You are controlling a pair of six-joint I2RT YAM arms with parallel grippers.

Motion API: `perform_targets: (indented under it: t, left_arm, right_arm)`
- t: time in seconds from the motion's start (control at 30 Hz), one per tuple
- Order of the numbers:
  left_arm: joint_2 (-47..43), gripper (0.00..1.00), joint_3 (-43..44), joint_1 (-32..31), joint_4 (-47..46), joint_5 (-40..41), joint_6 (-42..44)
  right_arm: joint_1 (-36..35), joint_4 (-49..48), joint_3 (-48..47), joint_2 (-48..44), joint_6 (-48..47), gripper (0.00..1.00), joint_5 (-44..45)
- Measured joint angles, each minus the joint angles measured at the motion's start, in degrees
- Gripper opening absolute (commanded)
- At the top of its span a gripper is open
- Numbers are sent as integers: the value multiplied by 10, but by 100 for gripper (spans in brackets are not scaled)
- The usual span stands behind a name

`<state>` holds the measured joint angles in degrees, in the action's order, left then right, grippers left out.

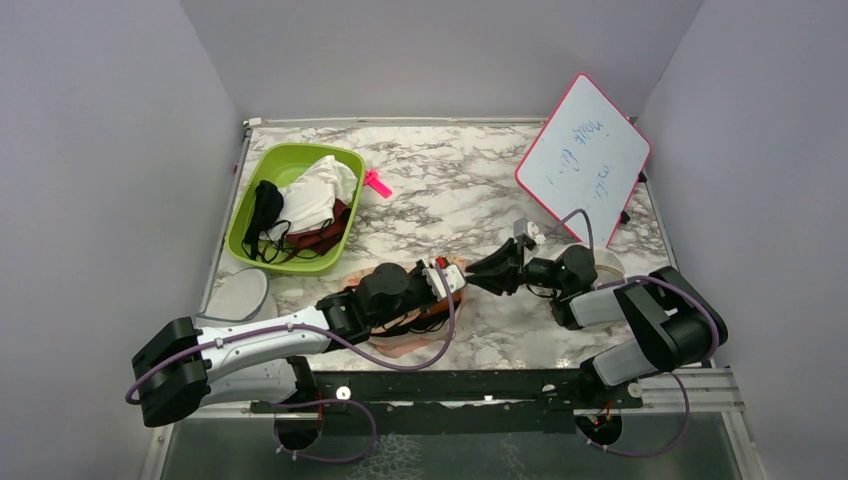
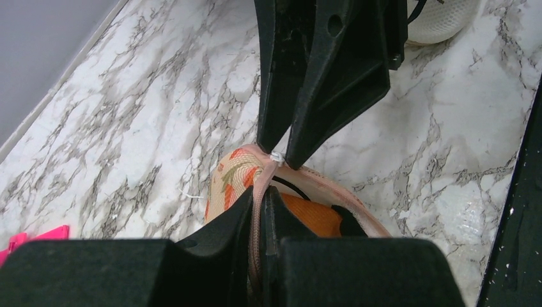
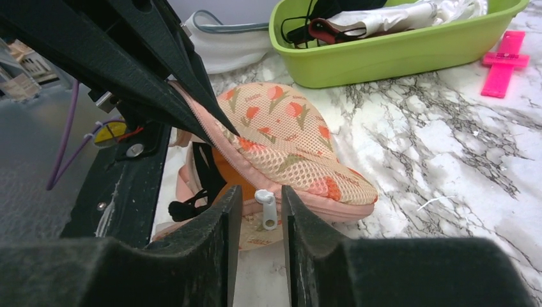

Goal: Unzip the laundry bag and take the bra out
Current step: Unzip the laundry bag at the center of the board.

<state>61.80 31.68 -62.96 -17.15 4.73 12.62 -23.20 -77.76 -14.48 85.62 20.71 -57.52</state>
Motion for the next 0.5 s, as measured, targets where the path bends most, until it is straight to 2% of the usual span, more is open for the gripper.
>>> perform_targets:
  t: [0.23,0.4,0.5]
  left_arm:
    - [-1,0,0,0,0,6,0]
    - [-4,0,0,0,0,7,0]
    - [-4,0,0,0,0,6,0]
  right_arm:
    - [0,14,24,-16,-2,41,19]
    - [-1,42,21,-31,-23,29,26]
    - [-1,33,14,-10,-21,28,24]
